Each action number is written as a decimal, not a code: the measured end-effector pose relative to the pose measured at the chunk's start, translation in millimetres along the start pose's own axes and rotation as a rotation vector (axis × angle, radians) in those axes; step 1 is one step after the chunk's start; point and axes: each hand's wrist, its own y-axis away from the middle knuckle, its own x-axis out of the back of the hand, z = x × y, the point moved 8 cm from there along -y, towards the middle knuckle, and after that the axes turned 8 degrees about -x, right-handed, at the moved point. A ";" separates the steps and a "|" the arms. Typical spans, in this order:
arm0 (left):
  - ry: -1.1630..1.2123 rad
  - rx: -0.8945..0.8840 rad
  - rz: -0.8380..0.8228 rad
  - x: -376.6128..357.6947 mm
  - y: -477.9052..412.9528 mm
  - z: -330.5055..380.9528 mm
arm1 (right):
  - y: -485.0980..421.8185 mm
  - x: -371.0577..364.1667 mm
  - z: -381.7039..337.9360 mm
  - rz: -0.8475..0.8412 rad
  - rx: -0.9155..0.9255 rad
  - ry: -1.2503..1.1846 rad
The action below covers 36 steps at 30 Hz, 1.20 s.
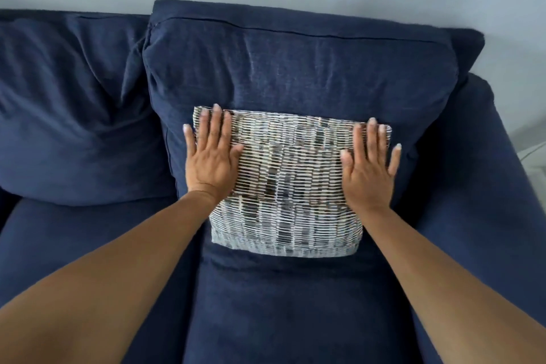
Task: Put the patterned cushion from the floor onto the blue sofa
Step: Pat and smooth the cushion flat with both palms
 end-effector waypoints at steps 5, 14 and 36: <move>0.141 0.058 0.209 27.9 9.0 24.4 | 13.7 24.5 -12.2 0.131 -0.070 -0.138; 0.048 -0.141 0.154 -15.3 29.0 43.0 | 44.5 -21.9 -18.2 0.065 0.102 -0.020; 0.119 -0.148 0.330 -48.9 122.0 43.4 | 117.9 -34.2 32.8 0.221 -0.023 -0.151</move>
